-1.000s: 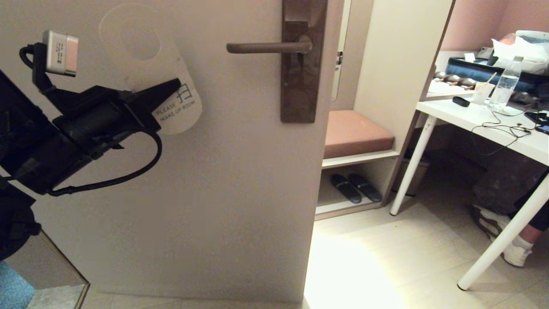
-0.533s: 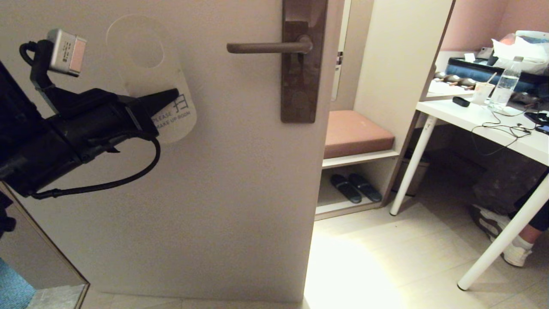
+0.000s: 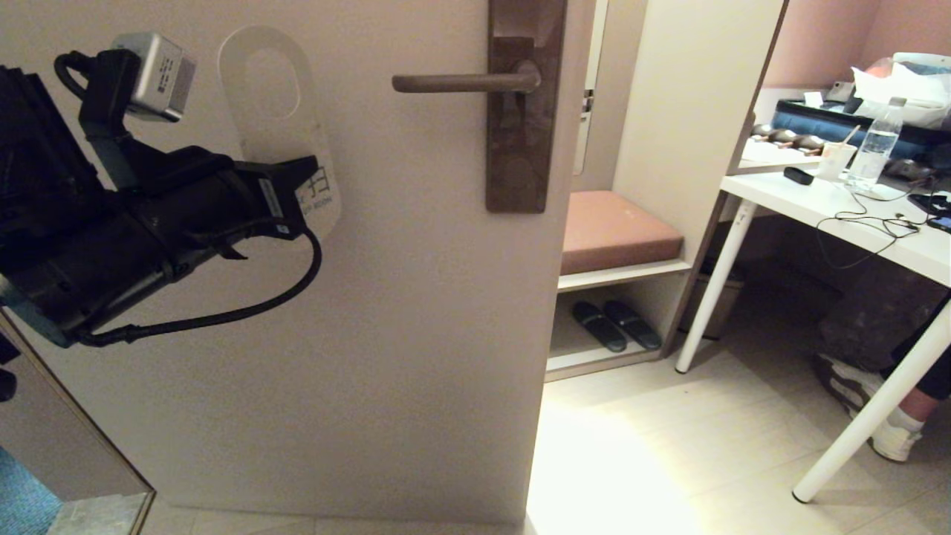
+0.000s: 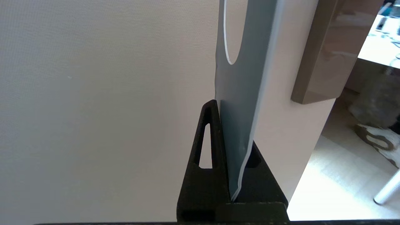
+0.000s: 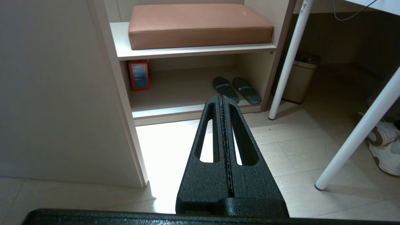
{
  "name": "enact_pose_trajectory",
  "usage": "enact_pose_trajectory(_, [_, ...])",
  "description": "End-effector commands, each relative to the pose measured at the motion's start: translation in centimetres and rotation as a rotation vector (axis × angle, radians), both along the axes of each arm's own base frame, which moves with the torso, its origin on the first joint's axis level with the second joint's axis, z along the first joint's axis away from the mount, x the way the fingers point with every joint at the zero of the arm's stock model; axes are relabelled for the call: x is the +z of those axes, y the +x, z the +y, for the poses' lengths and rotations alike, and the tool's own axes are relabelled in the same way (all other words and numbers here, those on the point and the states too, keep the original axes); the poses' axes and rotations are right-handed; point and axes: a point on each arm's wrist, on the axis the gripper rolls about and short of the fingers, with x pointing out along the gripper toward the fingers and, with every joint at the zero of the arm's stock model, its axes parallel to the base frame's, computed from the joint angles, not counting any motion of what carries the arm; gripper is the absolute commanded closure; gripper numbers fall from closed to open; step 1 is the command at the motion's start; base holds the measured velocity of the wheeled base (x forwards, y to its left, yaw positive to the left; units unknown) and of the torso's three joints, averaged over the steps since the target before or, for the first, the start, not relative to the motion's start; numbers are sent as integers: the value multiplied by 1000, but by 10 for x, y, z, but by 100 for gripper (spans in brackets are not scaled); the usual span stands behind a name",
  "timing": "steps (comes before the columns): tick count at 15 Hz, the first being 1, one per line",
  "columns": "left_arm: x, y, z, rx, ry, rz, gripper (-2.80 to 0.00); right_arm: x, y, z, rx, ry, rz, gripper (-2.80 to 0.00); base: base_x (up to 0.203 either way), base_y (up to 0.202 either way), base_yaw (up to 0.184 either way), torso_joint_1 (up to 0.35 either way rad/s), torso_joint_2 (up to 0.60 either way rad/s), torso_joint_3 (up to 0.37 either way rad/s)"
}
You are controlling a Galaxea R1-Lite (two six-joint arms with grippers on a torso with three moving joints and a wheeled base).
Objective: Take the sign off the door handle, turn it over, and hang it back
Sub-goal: Hang the sign back with the other side facing out
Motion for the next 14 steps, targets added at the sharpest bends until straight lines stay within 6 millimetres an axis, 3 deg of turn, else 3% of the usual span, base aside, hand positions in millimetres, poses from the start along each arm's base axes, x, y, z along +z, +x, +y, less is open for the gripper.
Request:
enact_pose_trajectory(1, [2,5,-14,6,-7,-2,0,0,0,0,1,0,-1,0,0,0,0,0,0,0])
enact_pose_trajectory(7, [12,14,-34,2,4,24,0,0,0,0,1,0,-1,0,0,0,0,0,0,0])
enact_pose_trajectory(14, [12,17,-40,-18,2,22,0,0,0,0,1,0,-1,0,0,0,0,0,0,0])
